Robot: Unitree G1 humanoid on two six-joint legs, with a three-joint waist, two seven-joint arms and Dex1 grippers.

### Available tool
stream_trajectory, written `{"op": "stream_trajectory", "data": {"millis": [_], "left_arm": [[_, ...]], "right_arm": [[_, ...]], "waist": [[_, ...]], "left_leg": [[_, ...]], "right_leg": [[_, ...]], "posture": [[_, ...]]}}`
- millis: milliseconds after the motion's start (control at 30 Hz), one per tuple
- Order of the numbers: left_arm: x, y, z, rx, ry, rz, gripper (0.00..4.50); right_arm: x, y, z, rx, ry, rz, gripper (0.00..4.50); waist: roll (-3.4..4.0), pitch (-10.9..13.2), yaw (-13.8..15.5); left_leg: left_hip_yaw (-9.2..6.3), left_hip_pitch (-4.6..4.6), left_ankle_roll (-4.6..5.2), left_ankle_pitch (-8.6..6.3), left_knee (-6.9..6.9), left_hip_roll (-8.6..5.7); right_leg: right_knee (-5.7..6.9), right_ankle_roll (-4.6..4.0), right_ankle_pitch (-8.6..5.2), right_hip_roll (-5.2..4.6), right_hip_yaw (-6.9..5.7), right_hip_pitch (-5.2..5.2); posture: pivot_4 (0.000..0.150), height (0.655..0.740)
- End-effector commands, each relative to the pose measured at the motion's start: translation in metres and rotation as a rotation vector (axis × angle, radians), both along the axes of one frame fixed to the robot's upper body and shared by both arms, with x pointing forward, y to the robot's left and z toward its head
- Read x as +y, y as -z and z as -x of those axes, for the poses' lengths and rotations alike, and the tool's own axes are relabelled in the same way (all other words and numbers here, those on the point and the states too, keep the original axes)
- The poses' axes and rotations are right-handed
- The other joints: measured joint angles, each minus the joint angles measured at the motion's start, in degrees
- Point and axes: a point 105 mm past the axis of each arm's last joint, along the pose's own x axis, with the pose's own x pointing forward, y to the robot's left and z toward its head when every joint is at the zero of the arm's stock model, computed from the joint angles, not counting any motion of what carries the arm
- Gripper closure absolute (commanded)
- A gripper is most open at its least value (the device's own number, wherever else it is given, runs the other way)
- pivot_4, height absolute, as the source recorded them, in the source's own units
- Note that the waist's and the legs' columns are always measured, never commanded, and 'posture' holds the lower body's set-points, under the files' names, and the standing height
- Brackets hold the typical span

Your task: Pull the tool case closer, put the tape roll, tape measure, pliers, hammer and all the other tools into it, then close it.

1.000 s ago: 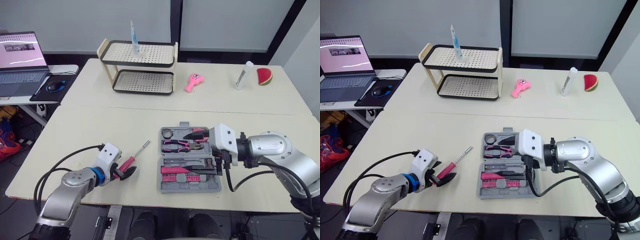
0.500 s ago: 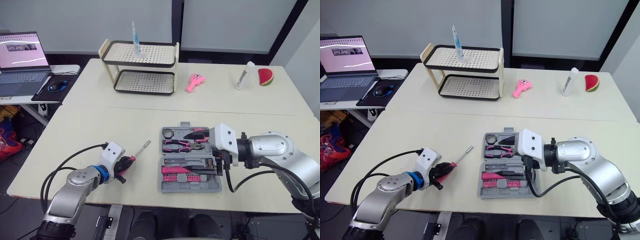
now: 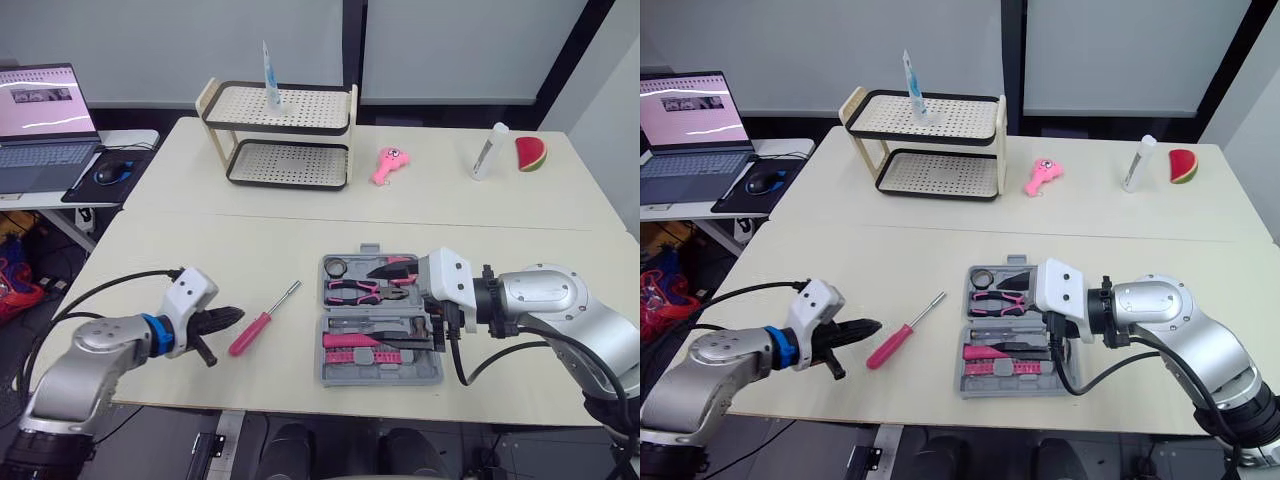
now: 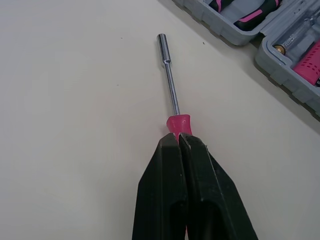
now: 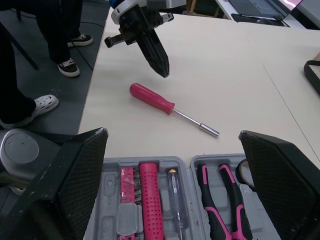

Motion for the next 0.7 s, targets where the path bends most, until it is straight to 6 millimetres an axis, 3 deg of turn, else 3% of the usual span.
{"op": "stream_trajectory", "data": {"millis": [33, 67, 167, 367, 700], "left_arm": [[-0.005, -0.012, -0.004, -0.055, 0.018, 0.021, 4.47], [-0.006, -0.013, -0.005, -0.061, 0.017, 0.018, 4.47], [-0.015, -0.009, -0.003, -0.067, 0.025, 0.010, 3.87], [-0.017, 0.014, -0.007, -0.080, -0.046, -0.053, 2.09], [-0.031, 0.042, -0.012, -0.055, -0.098, -0.073, 2.09]], "right_arm": [[-0.001, -0.010, 0.001, -0.051, 0.007, -0.022, 0.00], [-0.001, -0.009, 0.001, -0.051, 0.008, -0.022, 0.00], [-0.001, -0.009, 0.003, -0.051, 0.011, -0.021, 0.00], [-0.001, -0.009, 0.002, -0.054, 0.014, -0.021, 0.00], [0.000, -0.010, 0.001, -0.060, 0.012, -0.016, 0.00]], "waist": [[-0.01, 0.00, 0.00], [-0.01, 0.00, 0.00], [-0.01, 0.00, -0.02], [0.00, 0.00, -0.05], [-0.01, 0.00, -0.09]], "left_leg": [[-0.02, -0.01, 0.01, 0.00, 0.00, 0.01], [-0.02, 0.00, 0.01, -0.01, 0.00, 0.00], [-0.03, 0.00, 0.02, -0.01, 0.00, 0.01], [-0.01, 0.00, 0.02, -0.01, 0.00, 0.02], [-0.01, 0.00, 0.01, -0.01, 0.01, 0.00]], "right_leg": [[0.00, 0.00, 0.00, 0.00, 0.00, 0.00], [0.01, 0.00, 0.00, 0.00, 0.00, 0.00], [0.02, 0.00, 0.00, 0.00, 0.01, 0.00], [0.02, 0.00, 0.00, 0.01, 0.02, 0.00], [0.02, 0.00, 0.00, 0.01, 0.00, 0.02]], "posture": [[0.150, 0.7400], [0.150, 0.7400], [0.150, 0.7400], [0.150, 0.7400], [0.150, 0.7400]]}}
